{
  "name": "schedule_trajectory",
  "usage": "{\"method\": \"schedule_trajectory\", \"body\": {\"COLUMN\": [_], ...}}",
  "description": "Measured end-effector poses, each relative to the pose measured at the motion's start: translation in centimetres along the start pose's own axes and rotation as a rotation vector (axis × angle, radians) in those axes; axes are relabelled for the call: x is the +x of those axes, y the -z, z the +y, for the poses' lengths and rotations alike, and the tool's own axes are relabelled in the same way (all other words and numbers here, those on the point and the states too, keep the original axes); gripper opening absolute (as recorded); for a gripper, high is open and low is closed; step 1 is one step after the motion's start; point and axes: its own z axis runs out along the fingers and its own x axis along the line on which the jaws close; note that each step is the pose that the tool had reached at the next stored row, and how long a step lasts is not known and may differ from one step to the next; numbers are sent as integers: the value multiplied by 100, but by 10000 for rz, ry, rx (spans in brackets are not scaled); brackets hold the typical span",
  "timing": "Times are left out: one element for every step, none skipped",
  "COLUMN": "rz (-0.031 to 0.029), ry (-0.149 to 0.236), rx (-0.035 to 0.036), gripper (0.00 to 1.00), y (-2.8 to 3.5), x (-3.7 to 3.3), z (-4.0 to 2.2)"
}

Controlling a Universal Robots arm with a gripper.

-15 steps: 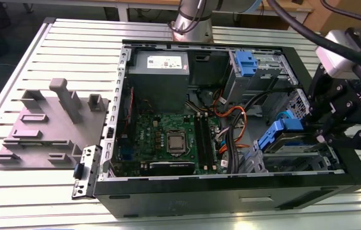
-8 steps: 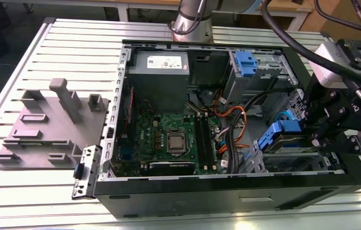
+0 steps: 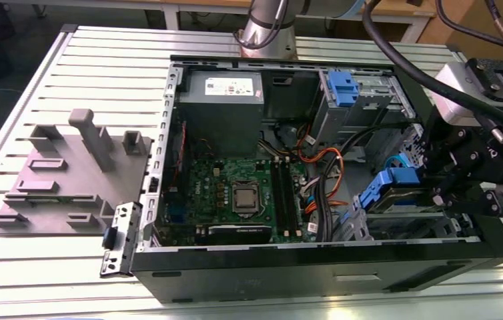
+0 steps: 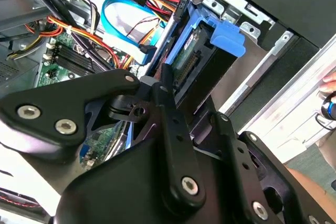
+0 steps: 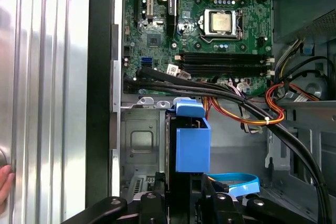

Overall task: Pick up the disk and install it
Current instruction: 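Insert the disk into the insertion slot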

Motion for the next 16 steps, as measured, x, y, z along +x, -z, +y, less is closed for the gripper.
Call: {"method": "schedule_trajectory", "body": {"rz": [-9,-7,-1,2,6,3,5,4,4,4,0,-1,-1,-1,-6,-11], "ry": [0,-1,0,0,-1,-1,-1,-1,-1,0,0,2,6,12,20,30], "rx": [1,0,0,-1,0,0,-1,-1,-1,-1,0,-1,0,0,1,1], "gripper": [36,36,42,42,48,48,48,48,48,48,48,48,48,48,48,48], "y": [-7,-6,-2,0,0,-1,0,-1,-2,-2,-4,-4,-5,-7,-10,-13], "x": [2,2,1,0,1,0,0,0,0,0,-1,-5,-10,-16,-24,-31], "z": [0,0,0,0,0,0,0,0,0,0,3,8,15,23,31,38]}}
